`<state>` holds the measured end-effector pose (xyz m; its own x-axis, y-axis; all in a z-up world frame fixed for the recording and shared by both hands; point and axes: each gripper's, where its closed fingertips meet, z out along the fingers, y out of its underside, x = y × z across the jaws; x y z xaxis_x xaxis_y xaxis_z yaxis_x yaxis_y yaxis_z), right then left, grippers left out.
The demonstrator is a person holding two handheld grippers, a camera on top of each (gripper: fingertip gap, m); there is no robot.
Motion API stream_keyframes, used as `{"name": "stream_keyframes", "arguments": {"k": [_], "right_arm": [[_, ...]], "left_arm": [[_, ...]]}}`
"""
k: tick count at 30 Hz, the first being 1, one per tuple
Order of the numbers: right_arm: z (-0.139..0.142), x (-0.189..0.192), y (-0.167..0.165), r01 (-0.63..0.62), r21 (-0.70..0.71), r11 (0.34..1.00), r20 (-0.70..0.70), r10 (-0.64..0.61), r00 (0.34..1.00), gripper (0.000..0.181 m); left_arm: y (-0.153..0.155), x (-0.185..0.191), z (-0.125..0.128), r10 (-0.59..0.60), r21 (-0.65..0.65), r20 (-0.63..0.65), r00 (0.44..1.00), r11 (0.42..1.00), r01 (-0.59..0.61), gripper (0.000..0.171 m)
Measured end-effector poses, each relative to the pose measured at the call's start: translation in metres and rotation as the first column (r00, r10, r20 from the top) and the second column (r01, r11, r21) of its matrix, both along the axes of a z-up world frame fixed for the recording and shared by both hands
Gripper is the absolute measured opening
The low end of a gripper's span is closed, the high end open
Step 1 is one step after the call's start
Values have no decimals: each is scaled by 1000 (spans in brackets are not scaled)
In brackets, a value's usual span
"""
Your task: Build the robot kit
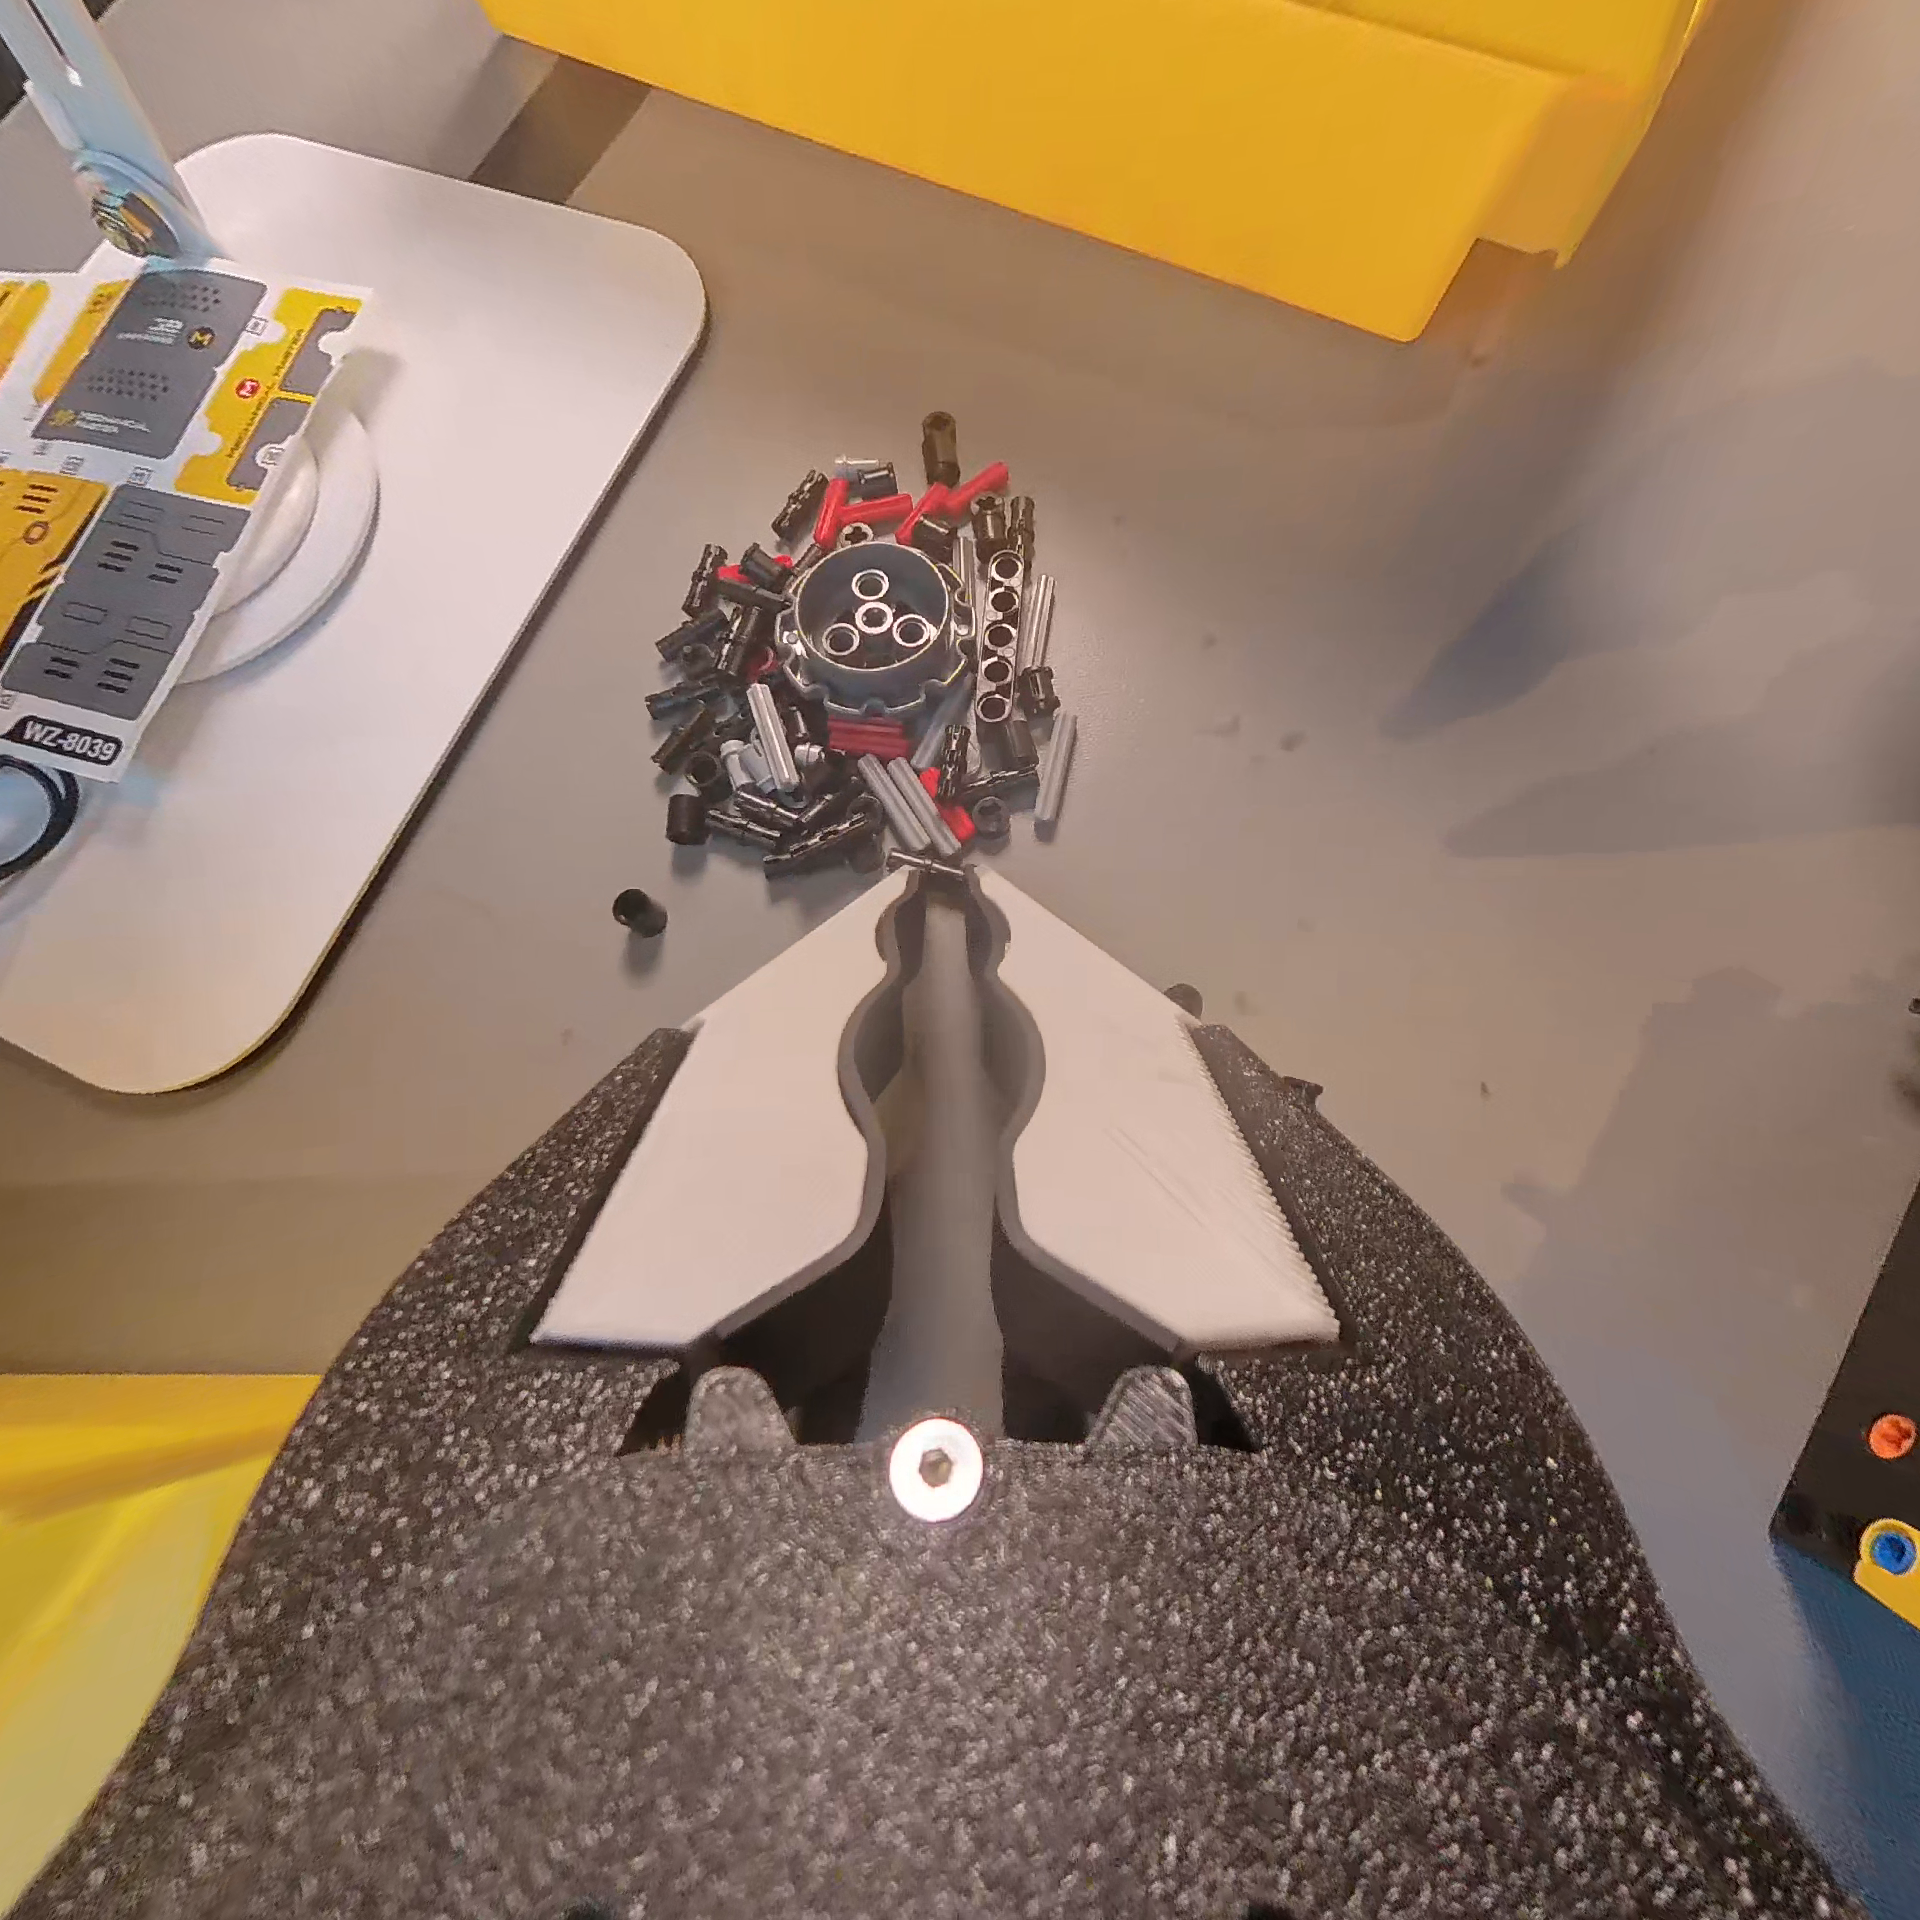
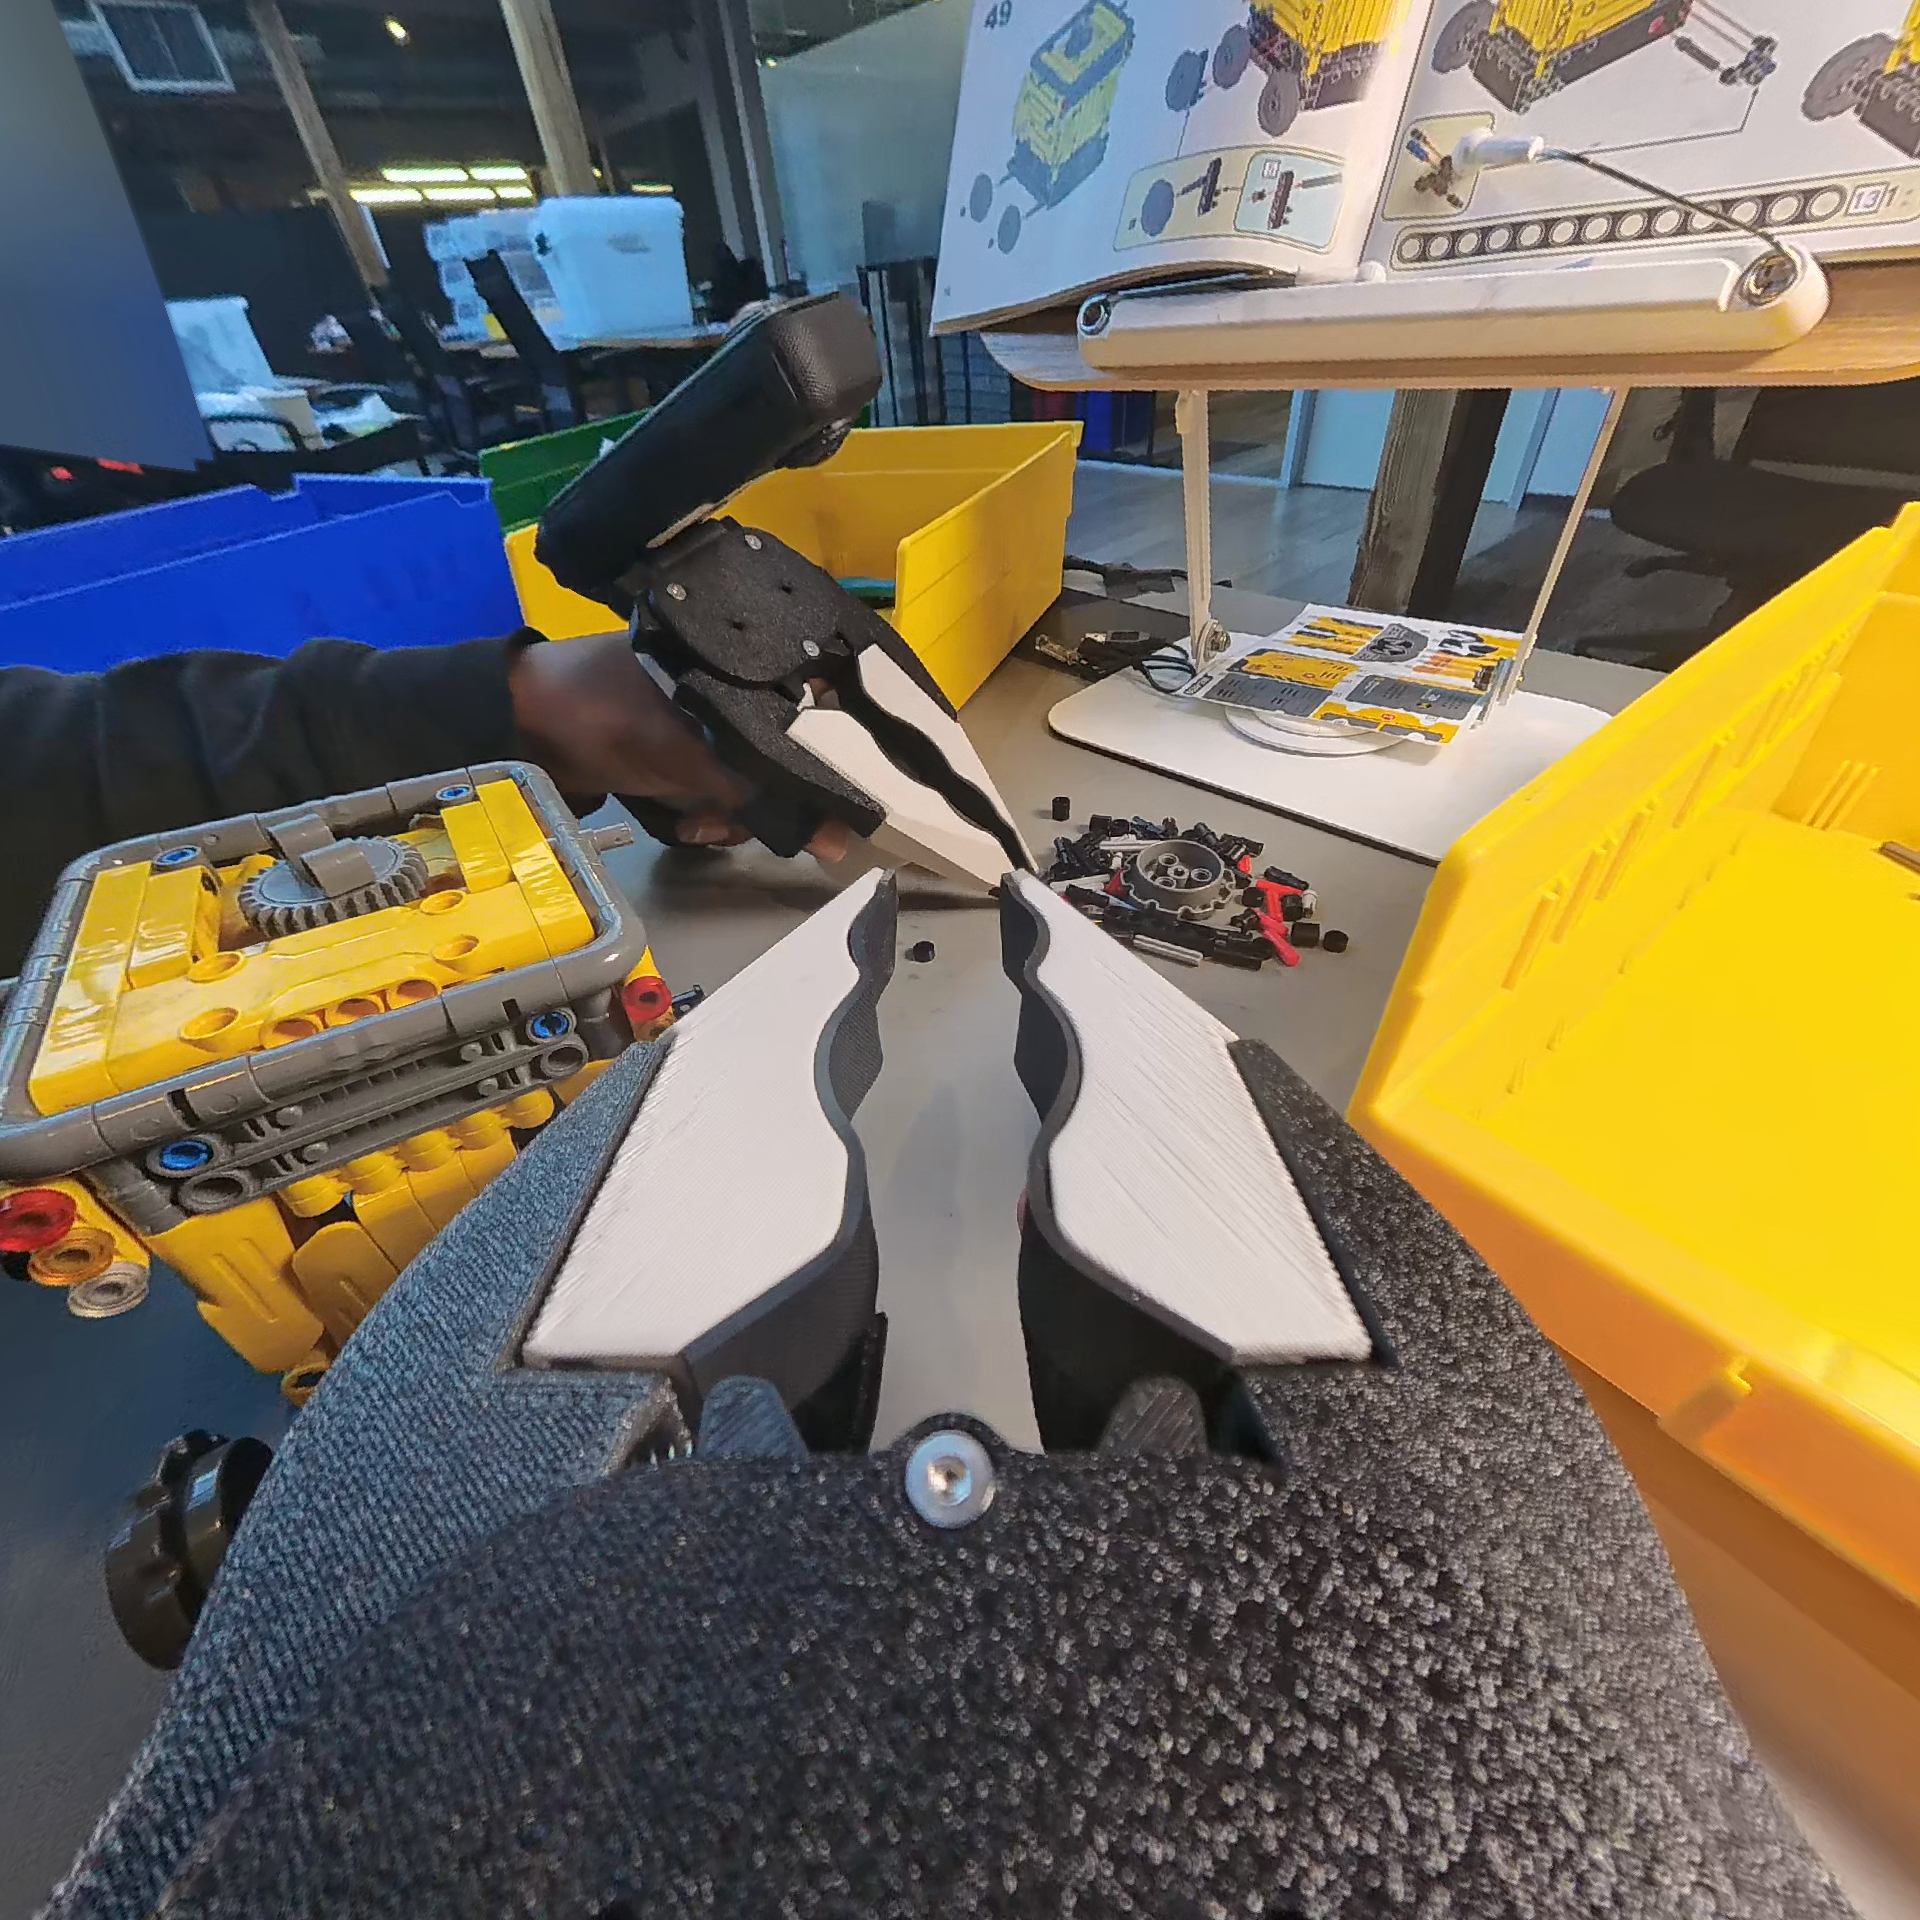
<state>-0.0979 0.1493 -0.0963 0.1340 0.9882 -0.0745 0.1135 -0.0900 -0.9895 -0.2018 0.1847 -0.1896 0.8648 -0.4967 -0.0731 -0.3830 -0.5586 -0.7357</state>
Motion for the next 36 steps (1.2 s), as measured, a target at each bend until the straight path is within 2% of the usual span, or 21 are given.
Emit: {"name": "stream_keyframes", "arguments": {"k": [2, 9, 12, 18, 24, 29, 30, 32, 34, 36], "right_arm": [[-1, 0, 0, -1, 2, 1000, 4, 1, 1000, 20], [1, 0, -1, 1, 12, 1000, 3, -1, 1000, 20], [2, 0, -1, 1, 15, 1000, 0, -1, 1000, 20], [0, -1, -3, -5, 16, 1000, 7, 5, 1000, 20], [-1, -1, -3, -5, 16, 1000, 11, 5, 1000, 20], [-3, -1, -3, -5, 27, 1000, 26, 4, 1000, 20], [-3, -1, -3, -6, 31, 1000, 33, 5, 999, 20], [-5, -1, -3, -11, 46, 999, 47, 9, 999, 20], [-6, -4, -5, -44, 69, 997, 68, 39, 997, 21], [-4, -8, -14, -115, 129, 985, 83, 105, 991, 22]], "left_arm": [[-2, 0, -1, -6, 2, -13, 1000, 1000, 6, 0], [-9, -1, -1, 10, 1, -20, 1000, 1000, -10, 1], [-10, -3, 0, 30, 13, -21, 999, 999, -29, 17], [-3, 2, -1, 28, -4, 27, 999, 1000, -27, 20], [-2, 6, -2, 13, 1, -3, 1000, 1000, -13, 3], [-9, 5, 2, -15, 38, -57, 998, 999, 17, 3], [-12, 7, 7, -41, 60, -45, 998, 997, 44, 3], [-28, 30, 30, -189, 125, 54, 981, 976, 181, 3], [-50, 60, 62, -369, 224, 172, 913, 918, 329, 3], [-63, 80, 85, -466, 282, 220, 857, 871, 401, 3]]}}
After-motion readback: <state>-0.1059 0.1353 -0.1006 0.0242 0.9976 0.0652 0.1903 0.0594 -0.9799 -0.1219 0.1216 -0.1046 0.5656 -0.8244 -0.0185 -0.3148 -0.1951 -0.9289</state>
